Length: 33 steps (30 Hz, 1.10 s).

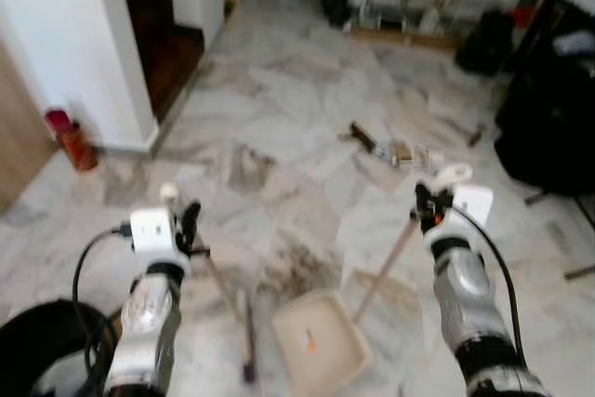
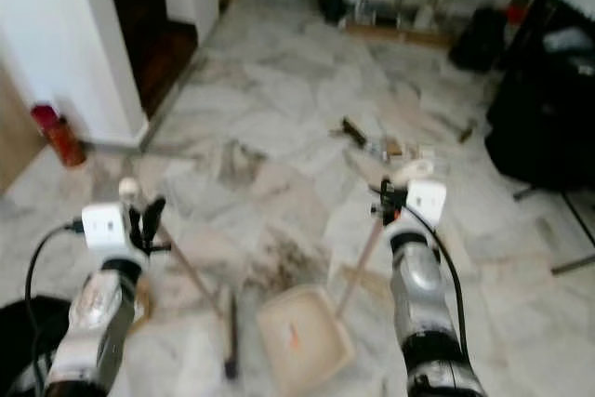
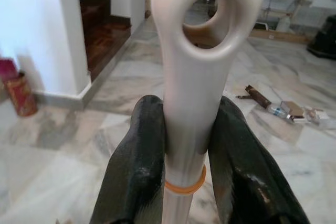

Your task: Sweep floor

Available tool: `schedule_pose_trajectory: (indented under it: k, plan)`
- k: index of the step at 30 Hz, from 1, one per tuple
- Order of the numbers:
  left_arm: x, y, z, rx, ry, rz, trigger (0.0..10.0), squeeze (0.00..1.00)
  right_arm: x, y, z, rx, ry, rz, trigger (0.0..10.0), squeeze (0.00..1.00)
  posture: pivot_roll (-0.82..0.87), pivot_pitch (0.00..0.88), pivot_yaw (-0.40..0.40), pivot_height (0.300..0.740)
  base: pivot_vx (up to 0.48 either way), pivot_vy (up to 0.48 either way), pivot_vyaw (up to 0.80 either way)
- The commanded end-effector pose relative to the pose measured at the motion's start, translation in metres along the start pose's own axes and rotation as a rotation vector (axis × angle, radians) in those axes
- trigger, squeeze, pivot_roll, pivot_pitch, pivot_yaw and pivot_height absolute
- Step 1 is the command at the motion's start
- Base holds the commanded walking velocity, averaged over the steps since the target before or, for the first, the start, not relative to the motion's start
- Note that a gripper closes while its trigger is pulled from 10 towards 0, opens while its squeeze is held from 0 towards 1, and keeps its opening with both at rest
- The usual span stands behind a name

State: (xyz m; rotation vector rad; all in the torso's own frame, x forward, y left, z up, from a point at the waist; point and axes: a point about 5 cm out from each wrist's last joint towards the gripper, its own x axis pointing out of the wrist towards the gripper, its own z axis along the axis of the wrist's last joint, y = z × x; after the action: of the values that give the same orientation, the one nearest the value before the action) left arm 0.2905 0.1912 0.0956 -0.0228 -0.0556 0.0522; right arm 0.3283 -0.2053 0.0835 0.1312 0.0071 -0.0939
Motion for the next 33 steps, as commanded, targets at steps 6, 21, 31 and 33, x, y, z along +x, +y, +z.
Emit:
schedule_pose_trajectory:
  k: [6,21,31,33]
  plan:
    - [0.004,-0.003,0.015,0.03,-0.044,-0.064,10.0,0.0,0.003,0.005,0.005,0.04,-0.043,-0.028,10.0,0.0,0.08,0.0,-0.03,0.74,0.211,0.0,0.0]
    - [0.012,0.005,0.045,0.12,-0.125,-0.061,10.0,0.0,0.0,0.028,0.002,0.077,-0.06,0.021,10.0,0.0,0.03,0.0,-0.014,0.74,0.0,0.0,0.0]
    - [0.015,-0.007,0.05,0.119,-0.155,-0.049,10.0,0.0,0.011,0.008,0.028,0.045,-0.134,-0.006,10.0,0.0,0.03,0.0,-0.023,0.74,0.0,0.0,0.0]
    - [0.016,-0.007,0.059,0.113,-0.178,-0.043,10.0,0.0,0.012,0.005,0.033,0.049,-0.149,-0.019,10.0,0.0,0.03,0.0,-0.032,0.74,0.0,0.0,0.0]
